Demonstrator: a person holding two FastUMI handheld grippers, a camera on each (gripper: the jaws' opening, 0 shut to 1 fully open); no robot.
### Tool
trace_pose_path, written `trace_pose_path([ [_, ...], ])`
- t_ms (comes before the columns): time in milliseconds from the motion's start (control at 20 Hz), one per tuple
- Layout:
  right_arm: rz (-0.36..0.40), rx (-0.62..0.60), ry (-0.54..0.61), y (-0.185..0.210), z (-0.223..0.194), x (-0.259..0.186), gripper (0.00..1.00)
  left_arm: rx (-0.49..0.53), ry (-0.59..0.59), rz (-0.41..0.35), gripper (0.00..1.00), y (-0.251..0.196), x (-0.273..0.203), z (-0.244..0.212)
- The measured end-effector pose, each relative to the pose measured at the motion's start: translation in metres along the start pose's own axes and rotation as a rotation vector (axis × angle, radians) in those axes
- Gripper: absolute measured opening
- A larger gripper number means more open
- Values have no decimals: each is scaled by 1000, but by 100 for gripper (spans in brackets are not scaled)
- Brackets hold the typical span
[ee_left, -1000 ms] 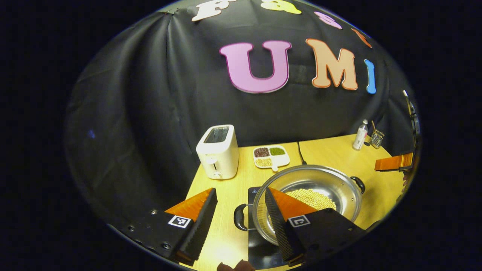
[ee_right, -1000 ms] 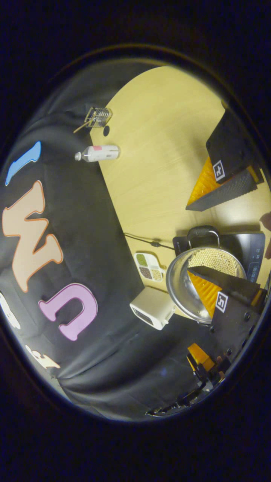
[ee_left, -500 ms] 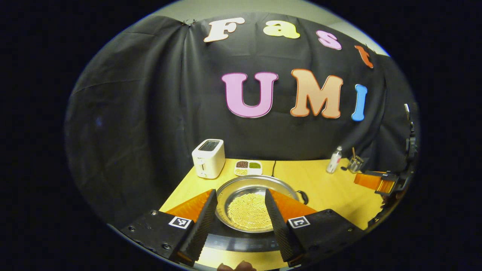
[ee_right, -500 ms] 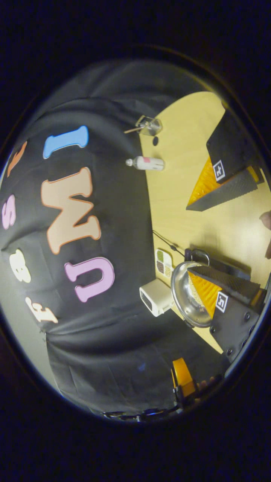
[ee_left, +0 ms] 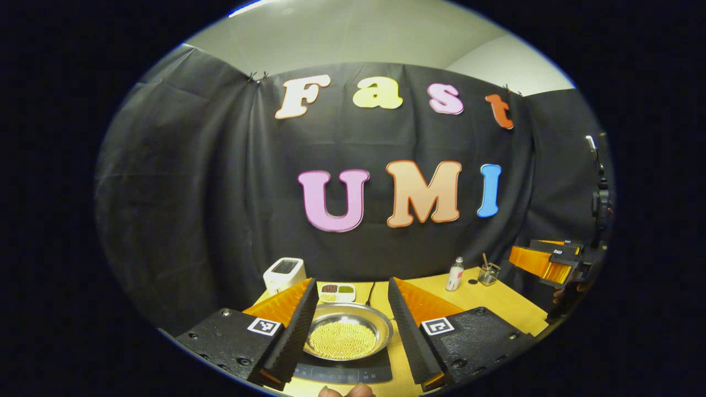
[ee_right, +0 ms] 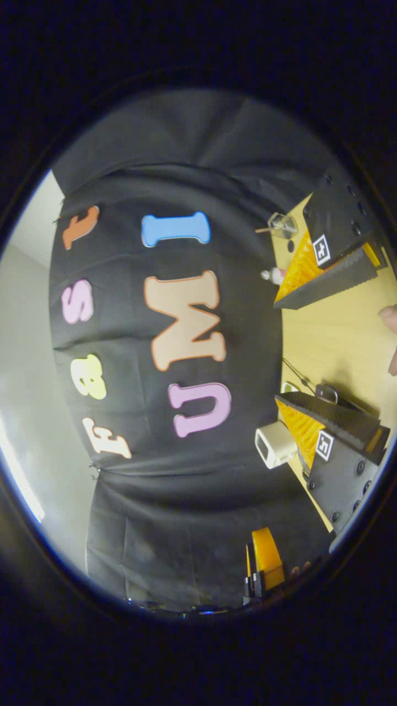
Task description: First push the handle of the pot to place it horizontally, then grasp the pot with both hands and set it on the induction cooktop.
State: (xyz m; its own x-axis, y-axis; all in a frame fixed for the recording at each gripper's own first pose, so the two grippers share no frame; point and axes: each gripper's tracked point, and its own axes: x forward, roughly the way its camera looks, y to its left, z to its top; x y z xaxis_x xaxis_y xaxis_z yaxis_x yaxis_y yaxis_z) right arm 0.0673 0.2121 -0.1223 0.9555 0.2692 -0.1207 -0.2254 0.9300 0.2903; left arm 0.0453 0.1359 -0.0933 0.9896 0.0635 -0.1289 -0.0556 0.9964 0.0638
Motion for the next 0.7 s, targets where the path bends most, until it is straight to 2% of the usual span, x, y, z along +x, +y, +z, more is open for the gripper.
trace_pose_path([
  [50,-4,-12,-21,7,12,-7,90,21,-17,4,80,0,-6,8],
  [150,9,-22,-35,23,26,-21,91,62,-63,5,80,2,-23,26],
  [200,-3,-34,-49,27,33,-23,95,76,-97,6,82,1,-32,38],
  [250,-11,-49,-70,28,40,-25,91,85,-123,14,82,3,-39,48],
  [400,-11,-61,-131,53,54,-47,92,33,-124,-21,90,-3,-50,43],
  [450,-15,-69,-152,58,59,-52,98,11,-114,-32,91,-5,-54,39],
  [500,-26,-85,-161,58,60,-58,92,1,-111,-40,88,-4,-55,36],
  [550,-42,-101,-153,56,56,-66,96,3,-117,-46,88,-3,-58,36],
  [700,-63,-111,-154,60,59,-83,98,24,-132,-46,89,2,-65,39],
])
